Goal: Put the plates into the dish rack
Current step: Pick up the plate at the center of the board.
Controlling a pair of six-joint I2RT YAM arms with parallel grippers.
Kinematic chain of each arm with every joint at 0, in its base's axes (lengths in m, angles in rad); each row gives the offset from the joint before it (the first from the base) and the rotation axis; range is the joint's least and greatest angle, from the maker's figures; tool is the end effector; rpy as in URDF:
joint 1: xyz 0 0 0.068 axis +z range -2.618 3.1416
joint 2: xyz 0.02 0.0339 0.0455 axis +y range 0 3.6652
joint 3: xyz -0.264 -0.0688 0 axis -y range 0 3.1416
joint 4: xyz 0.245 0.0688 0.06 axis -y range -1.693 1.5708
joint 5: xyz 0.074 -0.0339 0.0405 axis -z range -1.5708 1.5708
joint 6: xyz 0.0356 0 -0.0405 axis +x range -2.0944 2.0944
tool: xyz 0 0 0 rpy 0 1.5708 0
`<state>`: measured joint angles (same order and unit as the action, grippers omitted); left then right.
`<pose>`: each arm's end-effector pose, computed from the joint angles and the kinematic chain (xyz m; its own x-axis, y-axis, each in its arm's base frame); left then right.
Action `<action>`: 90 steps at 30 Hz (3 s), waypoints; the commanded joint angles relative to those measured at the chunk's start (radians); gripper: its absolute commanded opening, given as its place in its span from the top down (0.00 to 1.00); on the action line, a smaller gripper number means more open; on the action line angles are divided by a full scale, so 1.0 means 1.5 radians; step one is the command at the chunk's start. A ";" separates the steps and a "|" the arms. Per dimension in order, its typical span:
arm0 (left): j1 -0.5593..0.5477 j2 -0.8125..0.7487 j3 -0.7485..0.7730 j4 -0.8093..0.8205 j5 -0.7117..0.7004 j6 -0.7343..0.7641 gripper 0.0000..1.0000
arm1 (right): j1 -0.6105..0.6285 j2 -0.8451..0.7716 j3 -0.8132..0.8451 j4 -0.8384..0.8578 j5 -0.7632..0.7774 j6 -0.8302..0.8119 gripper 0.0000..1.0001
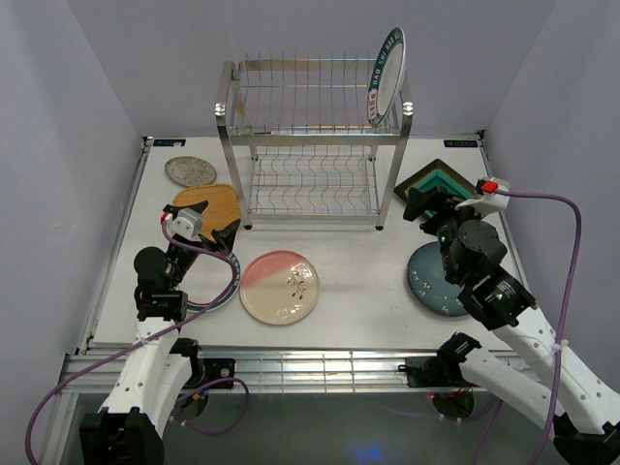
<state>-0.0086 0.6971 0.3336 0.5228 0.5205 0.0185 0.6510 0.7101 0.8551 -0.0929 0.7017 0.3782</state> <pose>0.1713 -0.0192 0.2686 0.1678 0.0146 -0.9857 0.4954 0.8632 0.0971 0.1369 0.0754 0.3856 0.0570 0.3979 -0.9157 0.0312 0.9160 0.4000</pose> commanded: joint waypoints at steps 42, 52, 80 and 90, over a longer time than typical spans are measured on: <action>-0.338 0.185 0.067 -0.057 0.033 0.128 0.02 | 0.001 -0.074 -0.186 -0.440 0.030 0.802 0.09; -0.438 0.355 0.103 0.029 0.135 0.323 0.02 | 0.001 -0.086 -0.205 -0.527 0.066 0.926 0.10; -0.661 0.851 0.279 0.412 0.047 0.700 0.08 | 0.001 -0.182 -0.213 -0.671 0.069 1.035 0.10; -0.682 1.005 0.374 0.500 0.018 0.779 0.18 | 0.001 -0.237 -0.212 -0.688 0.069 1.022 0.10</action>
<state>-1.0252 2.2021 0.8330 1.2652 0.5438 1.1435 0.6510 0.3733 0.5209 -1.1007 0.7601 1.8973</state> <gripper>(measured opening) 0.818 0.900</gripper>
